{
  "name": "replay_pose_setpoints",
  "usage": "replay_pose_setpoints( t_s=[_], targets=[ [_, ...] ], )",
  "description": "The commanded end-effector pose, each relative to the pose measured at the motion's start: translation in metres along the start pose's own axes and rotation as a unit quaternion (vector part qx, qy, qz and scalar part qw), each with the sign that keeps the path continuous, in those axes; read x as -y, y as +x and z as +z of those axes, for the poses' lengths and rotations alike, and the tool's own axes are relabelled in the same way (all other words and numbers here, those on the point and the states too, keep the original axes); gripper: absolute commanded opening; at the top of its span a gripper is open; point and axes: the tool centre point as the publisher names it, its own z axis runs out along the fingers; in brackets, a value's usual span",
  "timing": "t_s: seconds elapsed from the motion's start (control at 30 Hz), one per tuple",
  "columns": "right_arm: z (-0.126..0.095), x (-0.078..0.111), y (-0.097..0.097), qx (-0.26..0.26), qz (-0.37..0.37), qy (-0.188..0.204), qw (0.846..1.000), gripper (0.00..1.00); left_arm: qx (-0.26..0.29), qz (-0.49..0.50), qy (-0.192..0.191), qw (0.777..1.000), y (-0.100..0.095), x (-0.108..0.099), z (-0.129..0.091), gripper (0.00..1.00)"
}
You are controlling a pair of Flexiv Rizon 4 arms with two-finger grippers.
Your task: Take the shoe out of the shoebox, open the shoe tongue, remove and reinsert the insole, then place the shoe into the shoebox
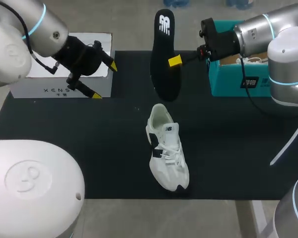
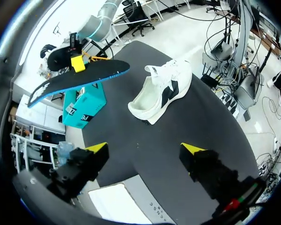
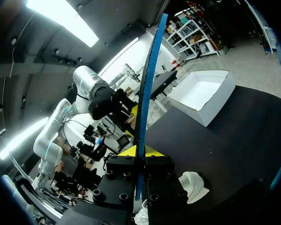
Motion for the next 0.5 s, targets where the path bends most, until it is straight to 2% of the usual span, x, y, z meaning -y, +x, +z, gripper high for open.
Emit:
replay_pose_setpoints(
  t_s=[0.03,0.27,0.37,0.43,0.5],
  targets=[
    [0.0,0.0,0.0,0.001,0.0,0.002,1.0,0.0,-0.017,-0.009,0.003,1.0,0.006,-0.015,0.007,1.0],
    [0.0,0.0,0.0,0.001,0.0,0.002,1.0,0.0,-0.027,-0.073,-0.001,0.997,0.023,-0.038,0.013,1.0],
    [0.0,0.0,0.0,0.001,0.0,0.002,1.0,0.0,-0.034,-0.098,-0.011,0.994,0.025,-0.038,0.011,1.0],
    [0.0,0.0,0.0,0.001,0.0,0.002,1.0,0.0,-0.045,-0.122,-0.041,0.991,0.027,-0.034,0.011,1.0],
    [0.0,0.0,0.0,0.001,0.0,0.002,1.0,0.0,-0.052,-0.129,-0.034,0.99,0.029,-0.031,0.011,1.0]
  ],
)
